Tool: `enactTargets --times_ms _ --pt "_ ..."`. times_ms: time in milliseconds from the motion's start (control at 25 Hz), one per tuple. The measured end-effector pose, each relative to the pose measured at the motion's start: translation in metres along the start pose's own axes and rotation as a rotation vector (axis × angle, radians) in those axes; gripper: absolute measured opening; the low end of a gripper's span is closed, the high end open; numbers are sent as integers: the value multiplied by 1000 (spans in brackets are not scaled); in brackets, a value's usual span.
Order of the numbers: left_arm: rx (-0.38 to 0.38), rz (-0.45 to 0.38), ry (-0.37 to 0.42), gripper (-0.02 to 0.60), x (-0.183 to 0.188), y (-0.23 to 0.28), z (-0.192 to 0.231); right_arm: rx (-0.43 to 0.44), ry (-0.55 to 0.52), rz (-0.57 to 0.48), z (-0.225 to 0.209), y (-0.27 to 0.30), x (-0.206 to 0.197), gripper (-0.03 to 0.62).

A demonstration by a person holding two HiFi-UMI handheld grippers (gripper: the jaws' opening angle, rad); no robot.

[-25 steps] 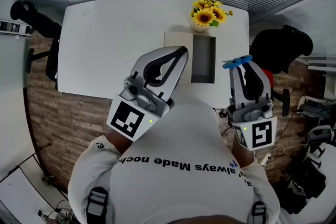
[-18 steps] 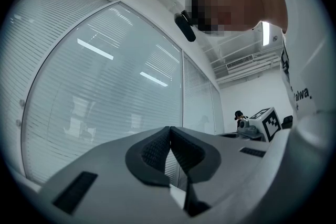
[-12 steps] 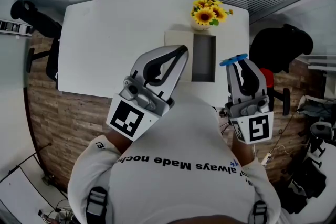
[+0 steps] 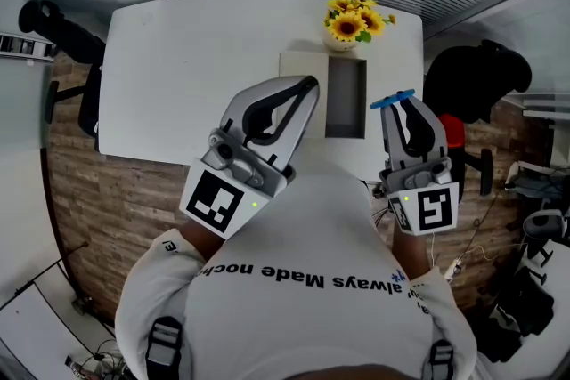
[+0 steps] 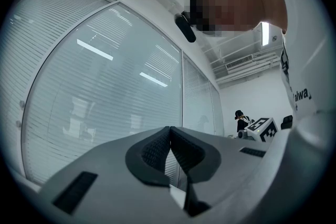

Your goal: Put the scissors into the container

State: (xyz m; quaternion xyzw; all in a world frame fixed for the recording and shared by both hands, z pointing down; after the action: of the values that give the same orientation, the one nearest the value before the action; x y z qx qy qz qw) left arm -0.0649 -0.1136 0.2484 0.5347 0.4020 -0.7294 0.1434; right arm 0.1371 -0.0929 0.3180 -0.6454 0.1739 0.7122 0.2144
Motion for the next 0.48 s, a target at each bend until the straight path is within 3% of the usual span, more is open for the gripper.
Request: enactTargets --times_ms 480 --pt "6 4 -3 20 -1 -1 1 -8 4 42 -2 2 -20 84"
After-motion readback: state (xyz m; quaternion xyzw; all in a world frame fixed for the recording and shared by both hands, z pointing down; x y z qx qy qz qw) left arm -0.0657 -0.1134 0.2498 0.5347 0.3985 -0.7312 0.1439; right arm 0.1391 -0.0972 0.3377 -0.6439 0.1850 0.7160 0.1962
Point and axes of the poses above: the fingertips, and each gripper's own axes: y forward along the fingers, z to its left, x out of its top, the point moved 6 cm from there along -y, backward along the fingers, and after that the axes turned 10 degrees about -z, right-handed, at the moved point
